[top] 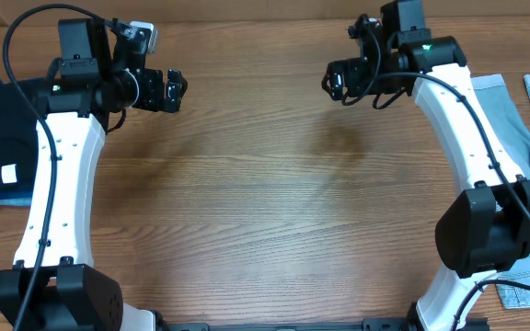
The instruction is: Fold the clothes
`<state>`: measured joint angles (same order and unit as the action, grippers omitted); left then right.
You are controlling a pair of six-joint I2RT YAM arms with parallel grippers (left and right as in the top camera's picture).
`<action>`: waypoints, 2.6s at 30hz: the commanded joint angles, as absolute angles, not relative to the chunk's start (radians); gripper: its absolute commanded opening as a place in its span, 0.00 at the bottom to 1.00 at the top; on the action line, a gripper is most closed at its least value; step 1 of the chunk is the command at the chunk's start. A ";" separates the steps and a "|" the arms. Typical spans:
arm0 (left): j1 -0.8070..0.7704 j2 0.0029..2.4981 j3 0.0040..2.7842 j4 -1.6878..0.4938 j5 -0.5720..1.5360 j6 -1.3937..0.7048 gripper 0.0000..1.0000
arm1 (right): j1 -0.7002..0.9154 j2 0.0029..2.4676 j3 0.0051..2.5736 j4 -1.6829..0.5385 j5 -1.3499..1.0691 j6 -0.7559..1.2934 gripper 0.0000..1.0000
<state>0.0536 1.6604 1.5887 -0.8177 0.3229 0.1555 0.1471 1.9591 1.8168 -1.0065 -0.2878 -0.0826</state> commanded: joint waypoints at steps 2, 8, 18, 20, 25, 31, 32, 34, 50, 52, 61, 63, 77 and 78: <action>0.064 1.639 1.602 -0.852 0.298 0.062 1.00 | 0.137 1.943 1.842 -1.077 -0.191 -0.010 1.00; 0.062 1.622 1.594 -1.023 0.278 0.071 1.00 | 0.137 1.871 1.838 -1.200 -0.123 0.062 1.00; 0.057 1.183 1.259 -0.970 0.224 0.055 1.00 | 0.142 1.421 1.437 -1.062 -0.097 0.132 1.00; 0.057 1.061 1.165 -0.937 0.202 0.042 1.00 | 0.142 1.259 1.281 -0.982 -0.096 0.128 1.00; 0.057 0.763 0.881 -0.798 0.199 -0.060 1.00 | 0.142 0.926 0.974 -0.884 -0.074 0.128 1.00; 0.057 0.744 0.746 -0.783 0.199 -0.060 1.00 | 0.142 0.855 0.931 -1.022 -0.072 0.128 1.00; 0.057 0.754 0.744 -0.802 0.199 -0.060 1.00 | 0.142 0.860 0.931 -1.028 -0.072 0.128 1.00; 0.057 0.773 0.744 -0.831 0.199 -0.060 1.00 | 0.142 0.872 0.931 -1.028 -0.072 0.128 1.00; 0.057 0.964 0.744 -0.844 0.199 -0.060 1.00 | 0.142 0.939 0.928 -1.027 -0.071 0.128 1.00; 0.057 0.994 0.744 -0.844 0.199 -0.060 1.00 | 0.142 0.867 0.928 -1.028 -0.071 0.128 1.00; 0.057 1.097 0.744 -0.841 0.199 -0.060 1.00 | 0.142 0.398 0.892 -1.070 -0.022 0.127 1.00; 0.057 1.114 0.744 -0.841 0.199 -0.060 1.00 | 0.142 0.282 0.855 -1.069 -0.019 0.127 1.00; 0.057 1.152 0.744 -0.840 0.199 -0.060 1.00 | 0.142 0.004 0.425 -0.652 0.006 0.124 1.00; 0.057 1.152 0.744 -0.839 0.199 -0.060 1.00 | 0.142 0.004 0.390 -0.590 0.016 0.124 1.00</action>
<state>0.0544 1.1484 0.7464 -0.8421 0.2043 -0.0505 0.1390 0.0128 0.4789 -0.7067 -0.0166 0.1234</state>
